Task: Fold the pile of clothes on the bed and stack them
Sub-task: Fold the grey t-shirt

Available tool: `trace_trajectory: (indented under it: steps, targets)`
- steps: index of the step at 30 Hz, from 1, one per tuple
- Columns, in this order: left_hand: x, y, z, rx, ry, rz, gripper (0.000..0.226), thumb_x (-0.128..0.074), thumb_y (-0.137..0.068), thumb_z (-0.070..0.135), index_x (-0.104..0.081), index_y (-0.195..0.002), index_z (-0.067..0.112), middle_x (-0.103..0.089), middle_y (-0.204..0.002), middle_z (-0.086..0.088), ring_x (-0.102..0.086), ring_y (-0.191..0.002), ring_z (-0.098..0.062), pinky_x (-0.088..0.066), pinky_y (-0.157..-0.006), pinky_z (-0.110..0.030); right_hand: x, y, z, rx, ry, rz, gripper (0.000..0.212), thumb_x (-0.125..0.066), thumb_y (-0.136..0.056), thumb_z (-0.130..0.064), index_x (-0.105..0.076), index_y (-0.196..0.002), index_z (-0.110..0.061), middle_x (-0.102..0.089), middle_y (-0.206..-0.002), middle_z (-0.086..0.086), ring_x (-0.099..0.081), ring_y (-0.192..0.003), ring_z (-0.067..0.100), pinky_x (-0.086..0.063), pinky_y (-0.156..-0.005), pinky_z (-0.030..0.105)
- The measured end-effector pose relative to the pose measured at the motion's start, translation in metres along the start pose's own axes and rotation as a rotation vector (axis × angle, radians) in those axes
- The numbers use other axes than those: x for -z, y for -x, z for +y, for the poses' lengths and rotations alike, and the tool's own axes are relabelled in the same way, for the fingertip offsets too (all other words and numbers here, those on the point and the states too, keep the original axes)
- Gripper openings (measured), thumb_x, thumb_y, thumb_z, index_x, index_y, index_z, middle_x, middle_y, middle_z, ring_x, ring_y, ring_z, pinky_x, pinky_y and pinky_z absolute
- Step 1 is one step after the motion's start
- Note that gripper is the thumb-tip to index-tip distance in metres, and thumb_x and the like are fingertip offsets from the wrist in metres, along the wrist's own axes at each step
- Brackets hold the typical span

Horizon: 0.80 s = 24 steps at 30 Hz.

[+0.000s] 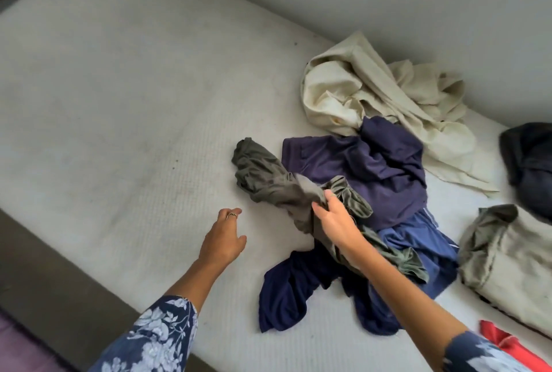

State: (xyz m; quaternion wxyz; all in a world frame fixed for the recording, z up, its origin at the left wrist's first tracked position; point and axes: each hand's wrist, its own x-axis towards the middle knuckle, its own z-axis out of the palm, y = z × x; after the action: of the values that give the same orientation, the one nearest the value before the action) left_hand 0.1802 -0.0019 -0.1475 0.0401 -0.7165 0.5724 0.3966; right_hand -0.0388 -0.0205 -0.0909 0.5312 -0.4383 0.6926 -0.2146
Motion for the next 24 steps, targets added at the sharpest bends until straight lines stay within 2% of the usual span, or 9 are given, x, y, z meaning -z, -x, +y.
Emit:
trace_trajectory:
  steps: [2,3,6,8,11,15,18,21,24]
  targets:
    - [0.018,0.007,0.021,-0.062,0.039,-0.038,0.075,-0.066,-0.087,0.020,-0.023,-0.149,0.020,-0.025,-0.150,-0.001,-0.047,-0.126,-0.021,-0.041,-0.103,-0.032,0.026,0.009,-0.030,0.022,-0.152,-0.045,0.014,-0.046,-0.100,-0.009,-0.052,-0.111,-0.015,-0.055,-0.099,-0.013,-0.051,-0.104,0.009,-0.037,-0.089,0.016]
    - [0.030,0.014,0.036,-0.112,0.068,-0.061,0.084,-0.070,-0.084,0.021,-0.019,-0.150,0.022,-0.024,-0.151,-0.001,-0.043,-0.130,-0.021,-0.039,-0.105,-0.032,0.041,0.015,-0.045,0.043,-0.200,-0.069,0.011,-0.048,-0.099,-0.010,-0.056,-0.105,-0.014,-0.061,-0.094,-0.012,-0.058,-0.100,0.012,-0.042,-0.088,0.023]
    - [0.062,0.038,0.086,-0.298,0.208,-0.124,0.107,-0.080,-0.073,0.026,-0.008,-0.152,0.032,-0.022,-0.152,0.000,-0.040,-0.133,-0.020,-0.039,-0.107,-0.035,0.078,0.044,-0.095,0.084,-0.253,-0.143,0.013,-0.058,-0.094,-0.014,-0.063,-0.098,-0.003,-0.069,-0.089,0.006,-0.065,-0.085,0.020,-0.049,-0.081,0.038]
    - [0.082,0.052,0.124,-0.430,0.377,-0.175,0.115,-0.088,-0.060,0.029,-0.016,-0.150,0.031,-0.038,-0.144,0.002,-0.048,-0.127,-0.010,-0.045,-0.103,-0.034,0.103,0.070,-0.131,0.128,-0.264,-0.191,0.022,-0.063,-0.090,-0.015,-0.063,-0.105,0.001,-0.070,-0.099,0.018,-0.066,-0.089,0.028,-0.051,-0.085,0.043]
    - [0.109,0.083,0.181,-0.524,0.302,-0.266,0.075,-0.087,-0.065,0.014,-0.046,-0.127,0.025,-0.057,-0.118,0.011,-0.057,-0.105,0.003,-0.046,-0.086,-0.010,0.137,0.108,-0.177,0.256,-0.227,-0.236,0.018,-0.069,-0.084,-0.007,-0.065,-0.101,-0.003,-0.068,-0.095,0.020,-0.066,-0.082,0.027,-0.055,-0.079,0.036]
    - [0.128,0.120,0.232,-0.532,0.115,-0.160,0.031,-0.066,-0.087,0.023,-0.064,-0.114,0.009,-0.066,-0.112,-0.008,-0.059,-0.104,-0.018,-0.040,-0.077,-0.021,0.190,0.159,-0.225,0.429,-0.288,-0.199,0.016,-0.071,-0.075,-0.005,-0.068,-0.078,-0.021,-0.065,-0.078,0.005,-0.062,-0.067,0.014,-0.052,-0.061,0.023]
    - [0.134,0.146,0.257,-0.479,0.165,-0.063,0.026,-0.061,-0.089,0.022,-0.065,-0.109,0.006,-0.067,-0.106,-0.009,-0.060,-0.100,-0.020,-0.038,-0.070,-0.022,0.232,0.198,-0.245,0.487,-0.392,-0.141,0.015,-0.067,-0.076,-0.008,-0.062,-0.081,-0.021,-0.062,-0.082,0.006,-0.061,-0.068,0.013,-0.050,-0.060,0.021]
    - [0.141,0.173,0.282,-0.492,0.210,-0.041,0.005,-0.063,-0.083,0.011,-0.065,-0.088,0.012,-0.064,-0.087,0.000,-0.059,-0.091,-0.015,-0.044,-0.066,-0.018,0.271,0.238,-0.255,0.545,-0.446,-0.080,0.015,-0.063,-0.078,-0.010,-0.061,-0.079,-0.025,-0.061,-0.082,0.006,-0.061,-0.070,0.014,-0.050,-0.061,0.023]
    - [0.148,0.198,0.300,-0.589,0.069,-0.126,0.022,-0.064,-0.086,0.012,-0.064,-0.108,0.007,-0.059,-0.096,0.000,-0.053,-0.094,-0.011,-0.040,-0.064,-0.013,0.308,0.277,-0.264,0.577,-0.537,0.056,0.013,-0.057,-0.087,-0.010,-0.063,-0.090,-0.021,-0.068,-0.081,0.004,-0.064,-0.069,0.014,-0.052,-0.061,0.022]
